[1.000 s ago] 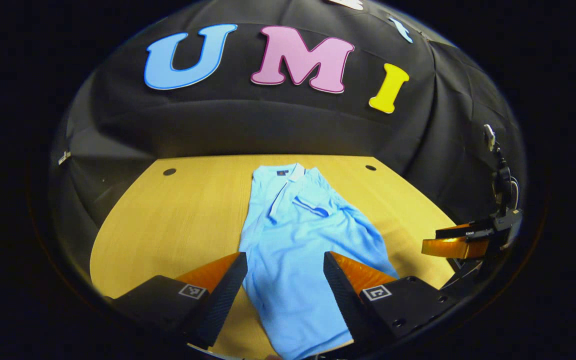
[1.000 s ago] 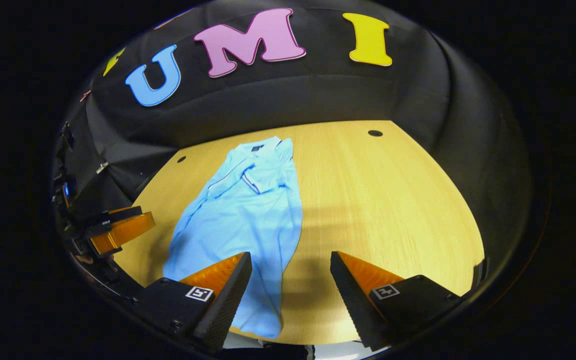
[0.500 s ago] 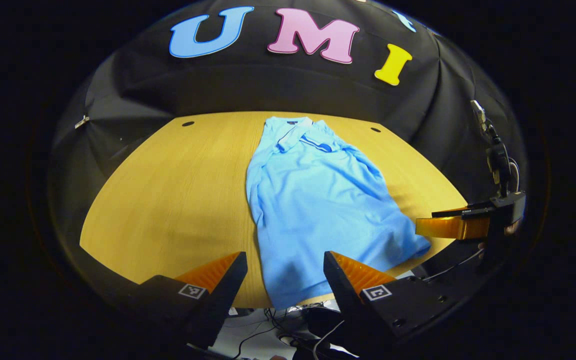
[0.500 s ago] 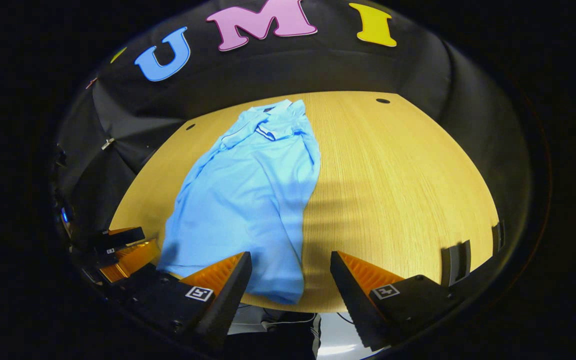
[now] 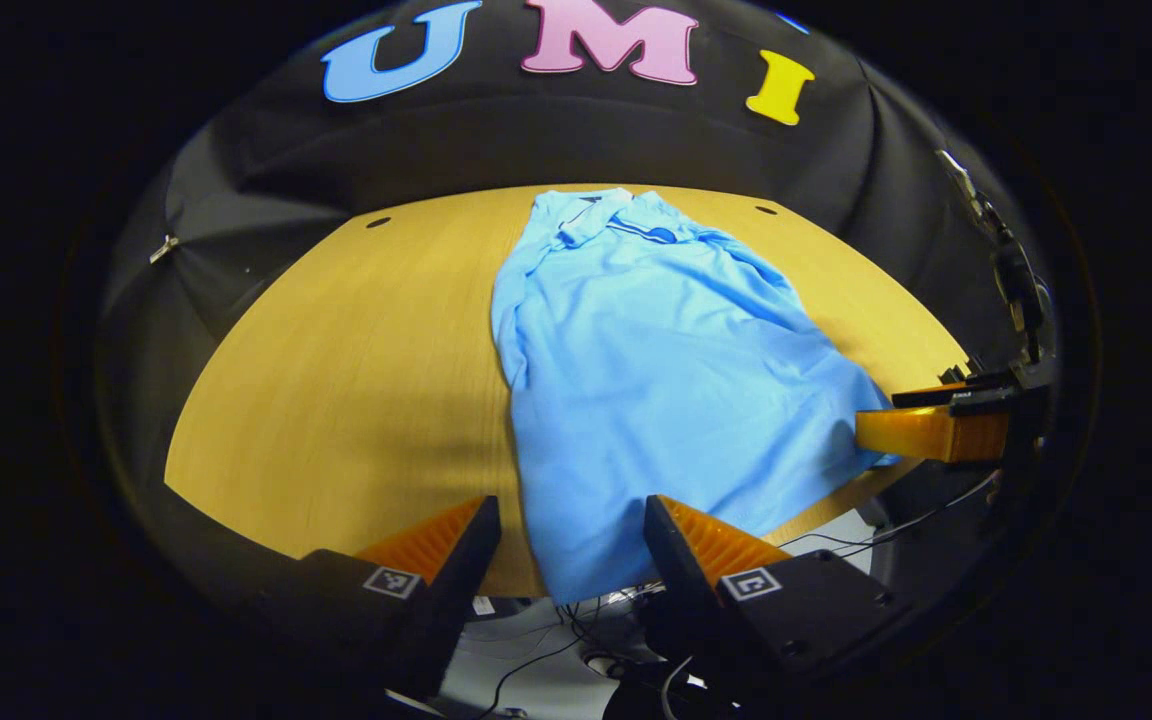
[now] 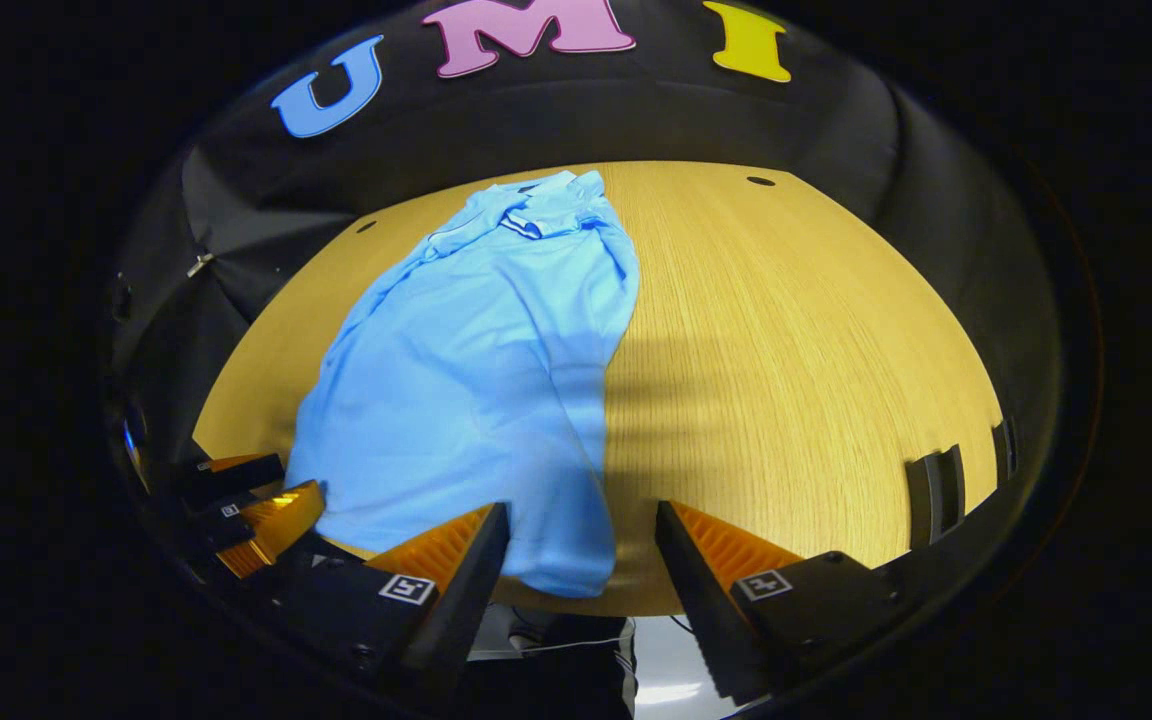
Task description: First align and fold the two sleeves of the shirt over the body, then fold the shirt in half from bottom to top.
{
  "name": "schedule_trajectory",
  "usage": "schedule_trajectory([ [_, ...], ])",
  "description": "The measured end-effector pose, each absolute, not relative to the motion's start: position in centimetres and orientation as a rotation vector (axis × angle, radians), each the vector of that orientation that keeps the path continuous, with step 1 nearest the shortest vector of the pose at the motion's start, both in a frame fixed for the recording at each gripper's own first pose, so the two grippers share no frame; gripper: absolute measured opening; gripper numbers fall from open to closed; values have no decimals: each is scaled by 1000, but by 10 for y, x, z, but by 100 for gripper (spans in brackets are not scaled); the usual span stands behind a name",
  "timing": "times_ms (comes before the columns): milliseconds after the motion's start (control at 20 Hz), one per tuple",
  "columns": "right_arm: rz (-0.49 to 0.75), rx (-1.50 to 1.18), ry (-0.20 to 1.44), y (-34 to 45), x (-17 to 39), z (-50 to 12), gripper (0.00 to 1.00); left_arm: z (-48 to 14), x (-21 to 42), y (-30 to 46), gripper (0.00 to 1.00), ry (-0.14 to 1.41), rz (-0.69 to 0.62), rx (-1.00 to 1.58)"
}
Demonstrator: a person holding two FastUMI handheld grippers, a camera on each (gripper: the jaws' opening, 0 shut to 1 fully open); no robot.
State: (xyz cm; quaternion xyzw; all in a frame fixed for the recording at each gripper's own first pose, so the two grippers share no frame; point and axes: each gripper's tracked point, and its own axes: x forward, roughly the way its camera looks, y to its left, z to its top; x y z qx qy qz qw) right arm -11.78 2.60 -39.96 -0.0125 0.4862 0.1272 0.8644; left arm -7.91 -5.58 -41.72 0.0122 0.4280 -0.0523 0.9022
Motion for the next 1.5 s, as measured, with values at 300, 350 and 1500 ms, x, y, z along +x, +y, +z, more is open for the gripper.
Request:
schedule_trajectory([
  [300, 307, -88, 1038, 44, -122, -402, 12, -417, -77, -81, 16, 847, -131, 41],
  [350, 299, -75, 1046, 44, -123, -402, 14, -418, -76, -81, 7, 854, -113, 17],
  [1500, 385, 30, 1015, 62, -11, -314, 5, -312, 21, -80, 6, 871, -108, -124],
])
